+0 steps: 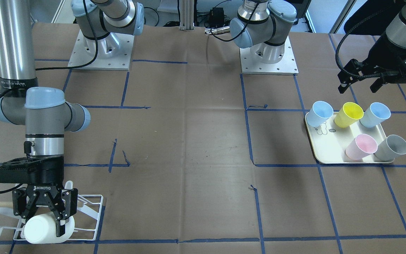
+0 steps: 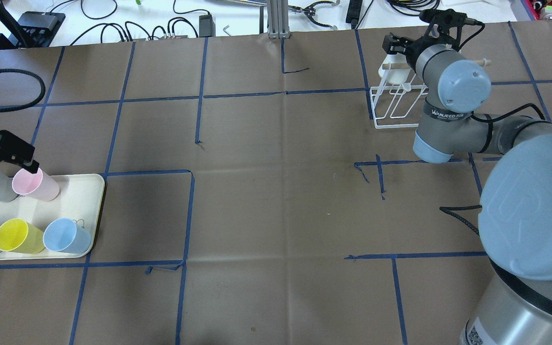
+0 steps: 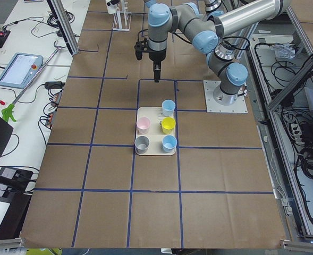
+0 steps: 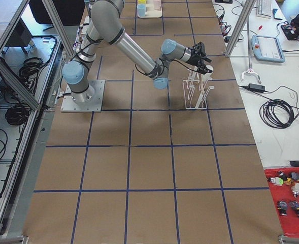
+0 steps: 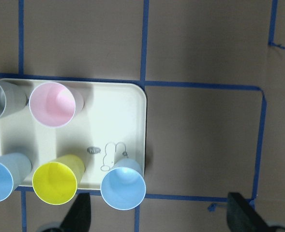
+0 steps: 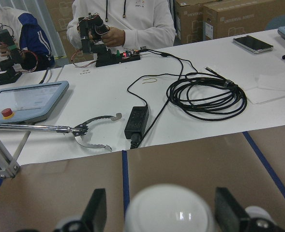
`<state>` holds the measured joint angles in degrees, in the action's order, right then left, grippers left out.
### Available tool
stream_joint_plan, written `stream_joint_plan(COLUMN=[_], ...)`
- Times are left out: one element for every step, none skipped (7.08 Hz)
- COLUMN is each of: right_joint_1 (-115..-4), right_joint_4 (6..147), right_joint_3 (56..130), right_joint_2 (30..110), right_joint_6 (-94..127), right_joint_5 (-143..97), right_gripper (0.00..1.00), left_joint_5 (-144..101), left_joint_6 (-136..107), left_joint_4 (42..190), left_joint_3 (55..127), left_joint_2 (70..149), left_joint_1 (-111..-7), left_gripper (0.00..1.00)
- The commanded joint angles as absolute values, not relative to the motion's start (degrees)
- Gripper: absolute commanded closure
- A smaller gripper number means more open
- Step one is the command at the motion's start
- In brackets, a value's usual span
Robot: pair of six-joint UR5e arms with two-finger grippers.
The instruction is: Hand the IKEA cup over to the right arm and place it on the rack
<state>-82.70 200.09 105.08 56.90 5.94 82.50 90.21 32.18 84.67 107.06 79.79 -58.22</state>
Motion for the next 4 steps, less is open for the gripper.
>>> stream_joint_plan(right_joint_1=[-82.71, -82.71, -82.79, -83.32], right_joint_4=[200.04, 199.87, 199.69, 199.51], right_joint_3=[105.03, 105.03, 105.20, 105.29], right_joint_2=[57.21, 58.26, 59.75, 62.11], right_joint_6=[6.06, 6.15, 6.50, 6.94], right_joint_5=[82.44, 82.53, 82.53, 82.53], right_gripper=[0.00, 0.00, 0.00, 0.00], left_joint_5=[90.00, 90.00, 90.00, 90.00], left_joint_6=[36.47, 38.21, 38.41, 38.32], left_joint_4=[84.55, 84.55, 84.55, 83.85], left_joint_3=[112.93, 113.20, 113.38, 115.03], left_joint_2=[76.38, 76.81, 77.51, 78.22], left_joint_1=[-56.42, -56.43, -56.43, -56.34], left_gripper=[0.00, 0.00, 0.00, 0.01])
